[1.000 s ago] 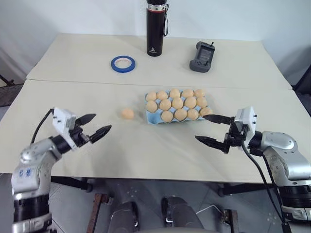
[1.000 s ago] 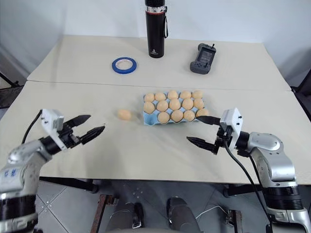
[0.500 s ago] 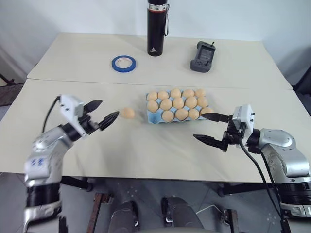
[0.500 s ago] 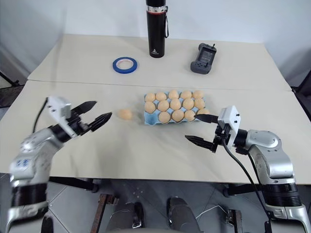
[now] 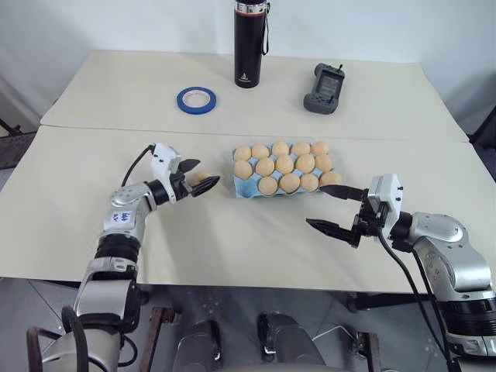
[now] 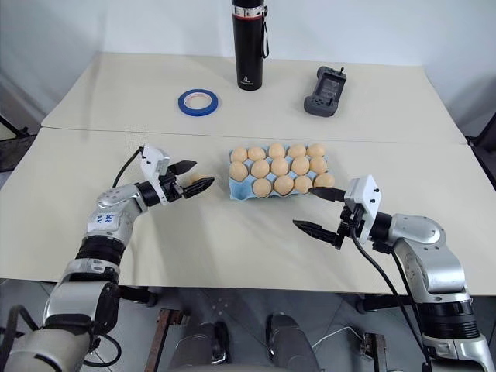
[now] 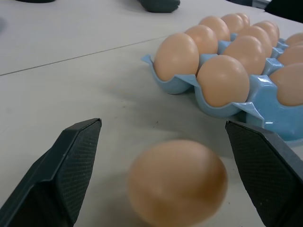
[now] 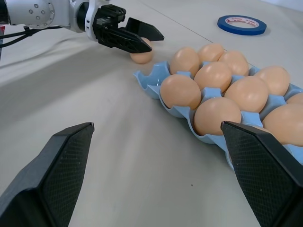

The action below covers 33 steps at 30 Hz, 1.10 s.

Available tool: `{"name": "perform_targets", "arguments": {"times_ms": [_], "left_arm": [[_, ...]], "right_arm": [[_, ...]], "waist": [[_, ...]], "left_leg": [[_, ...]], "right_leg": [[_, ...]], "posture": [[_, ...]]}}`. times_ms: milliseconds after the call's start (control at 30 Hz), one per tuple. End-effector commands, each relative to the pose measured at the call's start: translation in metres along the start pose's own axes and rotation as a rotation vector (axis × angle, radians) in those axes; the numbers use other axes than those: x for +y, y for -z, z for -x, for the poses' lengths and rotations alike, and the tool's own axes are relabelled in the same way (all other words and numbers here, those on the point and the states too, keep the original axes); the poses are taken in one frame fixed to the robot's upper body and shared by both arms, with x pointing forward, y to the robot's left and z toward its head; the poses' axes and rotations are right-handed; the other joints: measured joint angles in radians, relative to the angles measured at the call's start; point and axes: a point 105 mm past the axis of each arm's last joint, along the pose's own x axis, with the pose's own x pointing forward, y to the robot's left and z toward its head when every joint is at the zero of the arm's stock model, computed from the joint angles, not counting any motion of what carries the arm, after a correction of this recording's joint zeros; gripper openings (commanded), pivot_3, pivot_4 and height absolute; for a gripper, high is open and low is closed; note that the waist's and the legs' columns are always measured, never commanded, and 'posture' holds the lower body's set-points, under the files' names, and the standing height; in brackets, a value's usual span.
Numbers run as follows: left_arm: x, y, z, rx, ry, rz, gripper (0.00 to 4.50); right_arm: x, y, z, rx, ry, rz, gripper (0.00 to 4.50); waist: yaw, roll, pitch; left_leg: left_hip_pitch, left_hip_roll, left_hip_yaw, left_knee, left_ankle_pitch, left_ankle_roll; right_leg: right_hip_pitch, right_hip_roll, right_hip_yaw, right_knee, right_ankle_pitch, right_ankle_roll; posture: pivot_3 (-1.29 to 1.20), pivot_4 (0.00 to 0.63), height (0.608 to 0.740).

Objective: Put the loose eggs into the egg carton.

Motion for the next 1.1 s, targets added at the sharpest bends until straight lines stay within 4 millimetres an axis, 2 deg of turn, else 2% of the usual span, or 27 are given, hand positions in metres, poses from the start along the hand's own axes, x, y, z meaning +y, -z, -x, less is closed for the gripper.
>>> {"name": "perform_targets", "arguments": {"times_ms": [33, 133, 267, 333, 500, 633, 733, 933, 1000, 1033, 1067, 1100], "left_arm": [[0.002, -0.002, -0.008, 0.025, -0.003, -0.041, 4.47], [0.005, 0.002, -0.011, 0.058, -0.023, -0.03, 3.89], [0.0, 0.003, -0.012, 0.06, 0.015, -0.039, 2.63], [0.001, 0.001, -0.01, 0.054, 0.01, -0.056, 2.44], [-0.007, -0.025, -0.011, -0.009, 0.065, -0.122, 2.43], [-0.045, -0.049, -0.015, -0.078, 0.253, -0.116, 2.43], [-0.061, -0.05, -0.018, -0.064, 0.309, -0.119, 2.43], [-0.07, -0.043, -0.025, -0.022, 0.333, -0.112, 2.43], [-0.073, -0.04, -0.03, -0.016, 0.336, -0.102, 3.13], [-0.072, -0.039, -0.032, -0.008, 0.329, -0.098, 3.29], [-0.072, -0.038, -0.033, -0.009, 0.328, -0.097, 3.75], [-0.072, -0.038, -0.035, -0.009, 0.327, -0.094, 3.96]], "right_arm": [[-0.001, -0.011, 0.005, -0.021, 0.016, 0.043, 4.5], [-0.001, -0.011, 0.005, -0.02, 0.019, 0.044, 4.5], [-0.002, -0.01, 0.006, -0.019, 0.026, 0.045, 4.5], [-0.002, -0.01, 0.006, -0.018, 0.028, 0.045, 4.5], [-0.002, -0.01, 0.007, -0.019, 0.032, 0.045, 4.5], [-0.003, -0.009, 0.006, -0.02, 0.032, 0.044, 4.5], [-0.003, -0.009, 0.006, -0.023, 0.031, 0.044, 4.5], [-0.002, -0.008, 0.005, -0.028, 0.029, 0.044, 4.5], [-0.001, -0.006, 0.007, -0.03, 0.032, 0.042, 4.5], [-0.001, -0.006, 0.007, -0.03, 0.034, 0.041, 4.5], [-0.001, -0.006, 0.008, -0.032, 0.038, 0.04, 4.5], [-0.001, -0.006, 0.008, -0.033, 0.042, 0.04, 4.5]], "waist": [[0.0, 0.0, 0.0], [-0.001, 0.0, 0.0], [0.0, 0.0, 0.0], [0.0, 0.0, 0.0], [0.0, 0.0, 0.0], [0.0, 0.0, 0.0], [-0.001, 0.0, 0.0], [-0.003, 0.0, 0.0], [-0.001, 0.0, 0.0], [0.0, 0.0, 0.0], [0.0, 0.0, 0.0], [0.0, 0.0, 0.0]], "left_leg": [[0.0, 0.0, 0.0, 0.0, 0.0, 0.0], [0.0, 0.0, 0.0, 0.0, 0.0, 0.0], [0.0, 0.0, 0.0, 0.0, 0.0, 0.0], [0.0, 0.0, 0.0, 0.0, 0.0, 0.0], [0.0, 0.0, 0.0, 0.0, 0.0, 0.0], [-0.001, 0.0, 0.0, 0.0, 0.0, 0.0], [0.0, 0.0, 0.0, 0.001, 0.0, -0.001], [0.0, 0.0, 0.0, 0.004, 0.001, 0.0], [0.001, 0.0, 0.0, 0.004, 0.001, 0.0], [0.001, 0.0, -0.001, 0.004, 0.001, 0.0], [0.0, 0.0, -0.001, 0.004, 0.001, 0.0], [0.0, 0.0, -0.001, 0.004, 0.001, 0.0]], "right_leg": [[0.0, 0.0, 0.0, 0.0, 0.0, 0.0], [0.0, 0.0, 0.0, 0.0, 0.0, 0.0], [-0.001, 0.0, 0.0, 0.001, 0.0, 0.0], [-0.001, 0.0, 0.0, 0.001, 0.0, 0.0], [-0.001, 0.0, 0.0, 0.001, 0.0, 0.0], [-0.001, 0.0, 0.0, 0.001, 0.0, 0.0], [0.0, 0.0, 0.0, 0.002, 0.0, 0.001], [0.0, 0.0, 0.001, 0.005, 0.0, 0.0], [0.0, 0.0, 0.001, 0.005, 0.0, 0.001], [0.001, 0.0, 0.001, 0.004, 0.0, 0.001], [0.001, 0.0, 0.001, 0.004, 0.0, 0.001], [0.001, 0.0, 0.001, 0.004, 0.0, 0.001]], "posture": [[0.0, 0.15, 0.74], [0.0, 0.15, 0.74], [0.0, 0.15, 0.74], [0.0, 0.15, 0.74], [0.0, 0.15, 0.74], [0.0, 0.15, 0.74], [0.0, 0.15, 0.74], [0.0, 0.15, 0.74], [0.0, 0.15, 0.74], [0.0, 0.15, 0.74], [0.0, 0.15, 0.74], [0.0, 0.15, 0.74]]}}
